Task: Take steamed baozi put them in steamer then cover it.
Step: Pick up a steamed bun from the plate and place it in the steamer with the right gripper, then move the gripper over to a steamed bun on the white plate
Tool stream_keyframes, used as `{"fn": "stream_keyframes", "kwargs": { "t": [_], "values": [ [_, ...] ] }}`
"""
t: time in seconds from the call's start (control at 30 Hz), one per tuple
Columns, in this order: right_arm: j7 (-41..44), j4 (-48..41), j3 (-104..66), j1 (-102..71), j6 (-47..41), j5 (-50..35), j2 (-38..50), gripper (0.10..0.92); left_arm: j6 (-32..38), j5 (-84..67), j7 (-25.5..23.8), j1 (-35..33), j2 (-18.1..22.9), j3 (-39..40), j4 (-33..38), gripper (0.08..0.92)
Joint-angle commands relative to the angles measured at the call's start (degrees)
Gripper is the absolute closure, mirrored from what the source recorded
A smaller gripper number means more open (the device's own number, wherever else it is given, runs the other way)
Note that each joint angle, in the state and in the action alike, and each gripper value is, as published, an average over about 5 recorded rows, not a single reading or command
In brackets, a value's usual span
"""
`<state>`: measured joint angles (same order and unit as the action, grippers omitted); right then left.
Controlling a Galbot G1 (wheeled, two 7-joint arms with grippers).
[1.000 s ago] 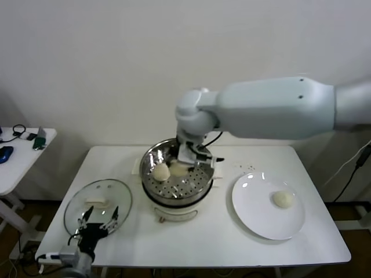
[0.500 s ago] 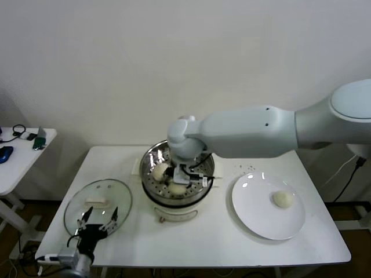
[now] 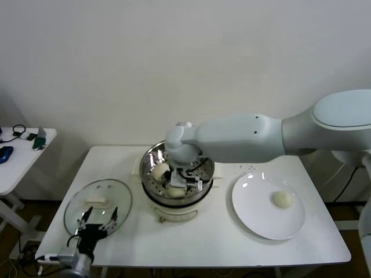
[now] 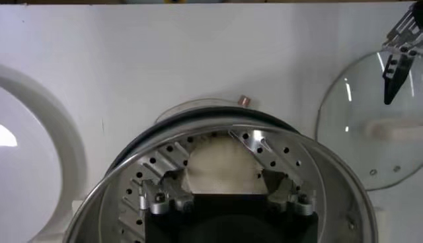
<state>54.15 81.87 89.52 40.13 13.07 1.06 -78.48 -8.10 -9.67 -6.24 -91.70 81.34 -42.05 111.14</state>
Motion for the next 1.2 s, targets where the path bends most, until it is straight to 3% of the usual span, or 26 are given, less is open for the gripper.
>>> {"fn": "stream_keyframes", "kwargs": {
  "t": [0.03,0.2,0.33,0.53,0.9,1.2],
  "values": [
    [5.6,-3.3,-1.9,1.1,1.4,-8.1,0.1,0.205,0.0,0.0,0.0,0.3,-0.1,0.0,-0.4,0.177],
    [12.6,-8.7,-2.9,7.4,2.0,-18.4,2.9,0.203,-0.1,0.0,0.0,0.6,-0.1,0.0,-0.6,0.177],
    [18.4,-14.6,0.6,12.6,-1.6,-31.7,8.1,0.202,-0.2,0.0,0.1,0.7,0.0,0.4,-0.9,0.177],
    [18.4,-19.6,10.2,17.1,-8.1,-41.5,19.7,0.203,0.2,0.0,0.1,0.7,-0.1,0.9,-1.6,0.177],
    [8.6,-12.1,18.8,11.1,-17.0,-33.0,39.4,0.203,0.5,-0.1,0.0,0.8,-0.1,0.6,-1.9,0.177],
    [3.4,-13.4,9.1,-3.5,-20.0,-21.7,42.8,0.203,0.9,0.1,0.0,0.5,0.4,0.3,-2.1,0.177]
  ]
}}
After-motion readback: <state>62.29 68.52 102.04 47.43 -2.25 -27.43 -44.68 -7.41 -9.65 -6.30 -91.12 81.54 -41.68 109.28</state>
